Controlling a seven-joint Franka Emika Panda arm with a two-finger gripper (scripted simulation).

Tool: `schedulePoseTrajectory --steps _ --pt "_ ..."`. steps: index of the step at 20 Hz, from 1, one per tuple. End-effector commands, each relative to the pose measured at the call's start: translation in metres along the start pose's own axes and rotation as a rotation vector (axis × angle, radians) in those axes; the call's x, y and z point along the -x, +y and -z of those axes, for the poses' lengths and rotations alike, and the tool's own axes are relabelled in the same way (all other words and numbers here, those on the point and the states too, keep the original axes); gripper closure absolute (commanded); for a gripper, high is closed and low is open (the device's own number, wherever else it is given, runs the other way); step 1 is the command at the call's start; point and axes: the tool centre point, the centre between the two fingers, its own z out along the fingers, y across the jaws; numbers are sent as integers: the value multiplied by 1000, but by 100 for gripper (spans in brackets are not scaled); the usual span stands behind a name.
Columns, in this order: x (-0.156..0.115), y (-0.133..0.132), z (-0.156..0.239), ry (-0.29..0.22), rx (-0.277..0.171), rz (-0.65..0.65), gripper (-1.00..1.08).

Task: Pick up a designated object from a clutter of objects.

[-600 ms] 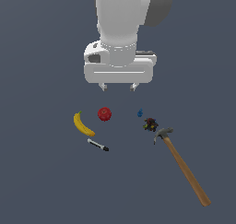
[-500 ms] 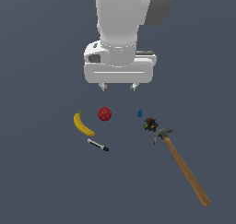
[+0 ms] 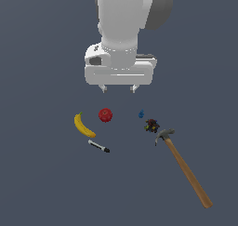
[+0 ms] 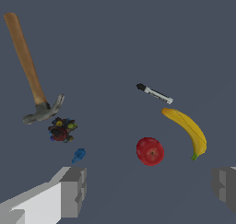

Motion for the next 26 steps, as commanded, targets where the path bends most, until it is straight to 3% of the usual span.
schedulePoseTrajectory --steps 1,14,26 --pt "0 0 0 0 1 0 -92" --pt "-5 15 -20 0 -7 50 -92" --pt "-13 62 -82 5 -25 198 -92"
